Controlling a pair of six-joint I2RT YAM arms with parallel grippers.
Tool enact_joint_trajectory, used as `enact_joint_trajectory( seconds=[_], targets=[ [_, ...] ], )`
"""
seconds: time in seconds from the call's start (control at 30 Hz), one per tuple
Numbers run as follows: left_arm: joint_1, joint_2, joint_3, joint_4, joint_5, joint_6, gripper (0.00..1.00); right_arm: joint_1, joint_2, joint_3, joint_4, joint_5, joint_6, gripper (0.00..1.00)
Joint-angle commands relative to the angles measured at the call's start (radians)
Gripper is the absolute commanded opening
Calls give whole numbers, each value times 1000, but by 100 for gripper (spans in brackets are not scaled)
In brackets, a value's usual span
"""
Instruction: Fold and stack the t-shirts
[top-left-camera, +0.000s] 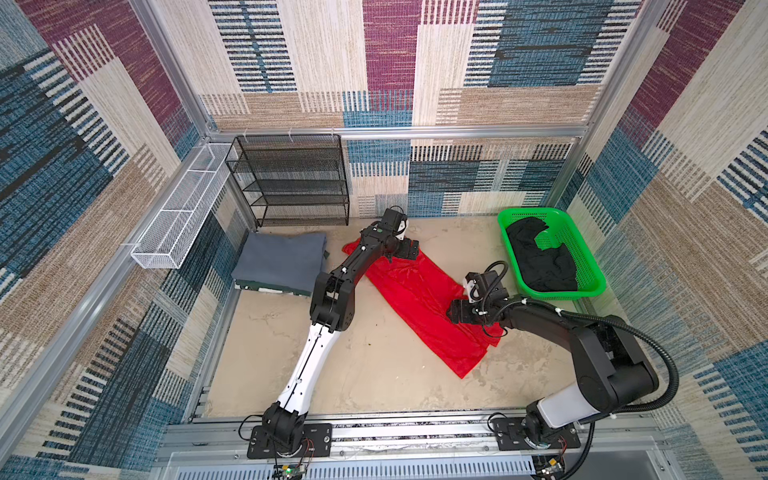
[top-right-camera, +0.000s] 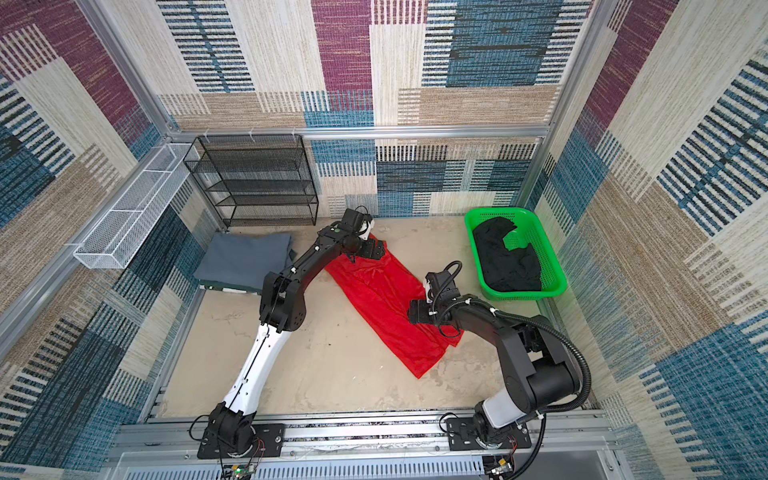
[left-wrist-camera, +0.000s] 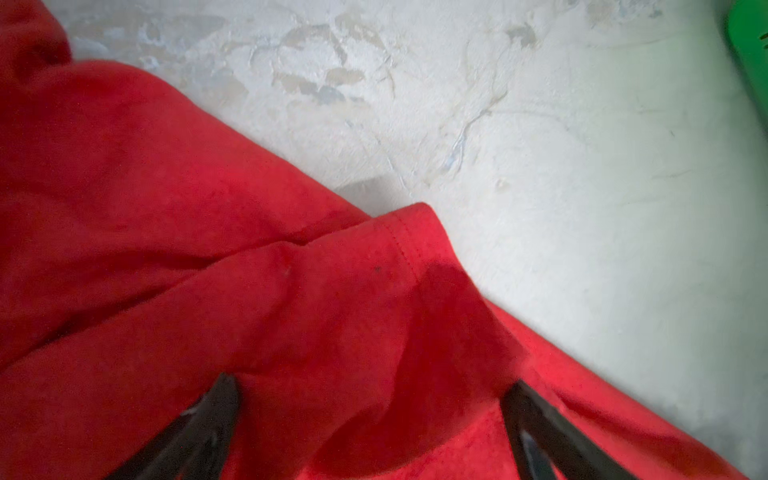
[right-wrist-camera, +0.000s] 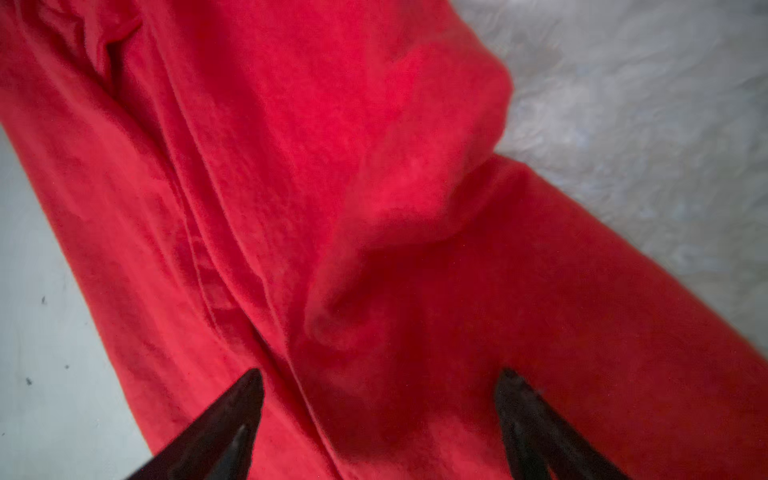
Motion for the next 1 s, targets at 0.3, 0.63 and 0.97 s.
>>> enact_joint_trajectory(
  seconds=[0.3, 0.63, 0.97],
  targets=[
    [8, 48, 62, 99, 91, -50, 98, 108, -120, -96, -119, -181, 141, 87],
    [-4, 59, 64, 192, 227, -110, 98, 232, -74, -91, -60, -219, 217, 86],
    [-32, 73, 108, 173, 321, -103, 98, 248, -128, -125, 42, -187, 333, 88]
  ],
)
